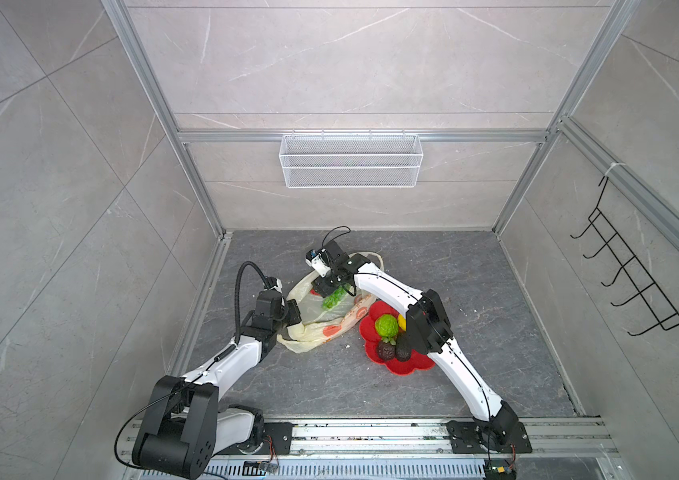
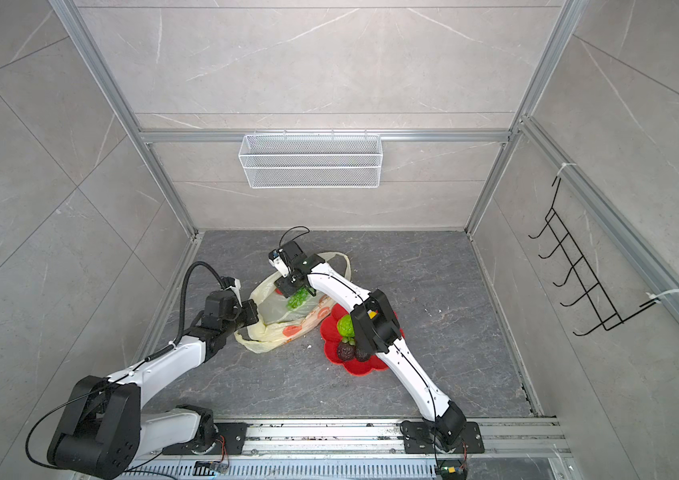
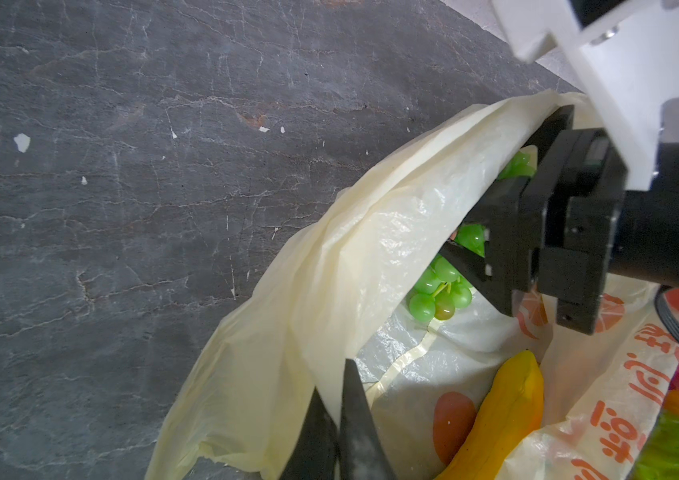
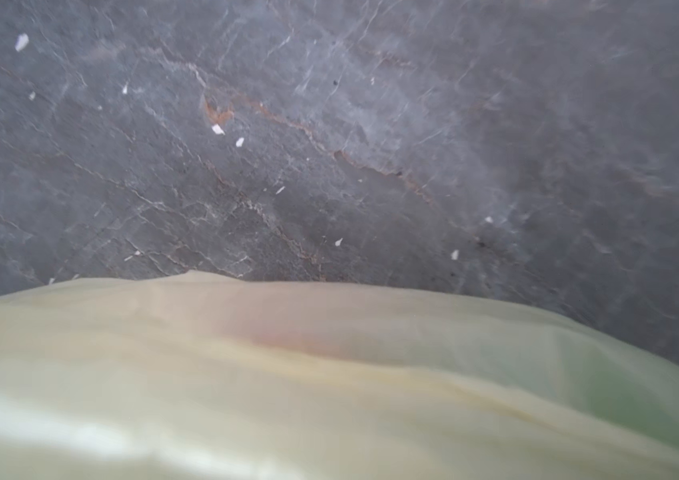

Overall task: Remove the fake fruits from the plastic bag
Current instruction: 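Move the right gripper back into the bag beside the green grapes, then close the right gripper on the red fruit inside the bag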

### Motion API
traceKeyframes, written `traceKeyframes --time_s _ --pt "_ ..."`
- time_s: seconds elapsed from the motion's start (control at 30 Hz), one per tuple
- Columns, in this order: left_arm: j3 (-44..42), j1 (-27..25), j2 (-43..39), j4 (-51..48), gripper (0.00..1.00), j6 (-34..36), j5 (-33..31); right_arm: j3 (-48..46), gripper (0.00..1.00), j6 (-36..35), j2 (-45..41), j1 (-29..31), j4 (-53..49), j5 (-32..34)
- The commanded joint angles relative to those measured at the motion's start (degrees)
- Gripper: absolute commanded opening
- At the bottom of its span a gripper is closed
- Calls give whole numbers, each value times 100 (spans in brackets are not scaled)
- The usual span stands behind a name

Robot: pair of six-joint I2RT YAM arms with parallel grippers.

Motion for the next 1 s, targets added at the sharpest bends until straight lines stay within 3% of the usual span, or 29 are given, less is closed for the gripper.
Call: traceKeyframes --time_s 0.0,0.37,0.67,0.97 --pt "93 -10 -121 141 1 108 -62 305 69 -95 248 20 -435 -118" --pt "101 -13 -95 123 2 102 -63 284 69 19 306 20 -502 -203" --pt "124 -12 -82 98 1 105 -80 344 54 50 214 110 -552 -304" --pt "158 -11 -51 60 1 109 -120 -103 49 193 -395 184 -441 -385"
